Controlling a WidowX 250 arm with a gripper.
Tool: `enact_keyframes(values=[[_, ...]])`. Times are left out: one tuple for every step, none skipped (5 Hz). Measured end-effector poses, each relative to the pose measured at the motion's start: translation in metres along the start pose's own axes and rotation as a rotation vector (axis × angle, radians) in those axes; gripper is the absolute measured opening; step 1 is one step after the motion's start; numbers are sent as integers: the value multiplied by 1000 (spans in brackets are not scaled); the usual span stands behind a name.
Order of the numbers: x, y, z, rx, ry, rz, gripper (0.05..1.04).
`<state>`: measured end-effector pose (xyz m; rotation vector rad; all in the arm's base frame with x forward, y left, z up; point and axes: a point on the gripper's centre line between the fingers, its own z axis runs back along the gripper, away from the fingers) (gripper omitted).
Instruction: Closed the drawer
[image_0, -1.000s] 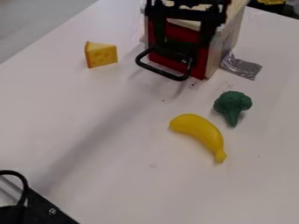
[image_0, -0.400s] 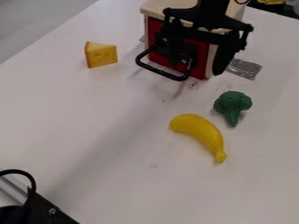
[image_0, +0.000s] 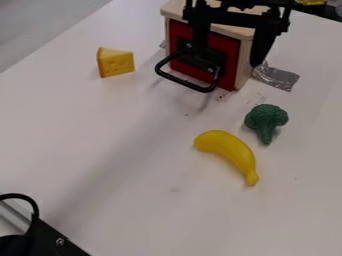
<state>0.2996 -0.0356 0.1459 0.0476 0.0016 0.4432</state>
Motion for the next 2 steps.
enact_keyframes(values=[[2, 1, 0, 6, -13, 1, 999], [3, 1, 0, 4, -18, 5, 999]])
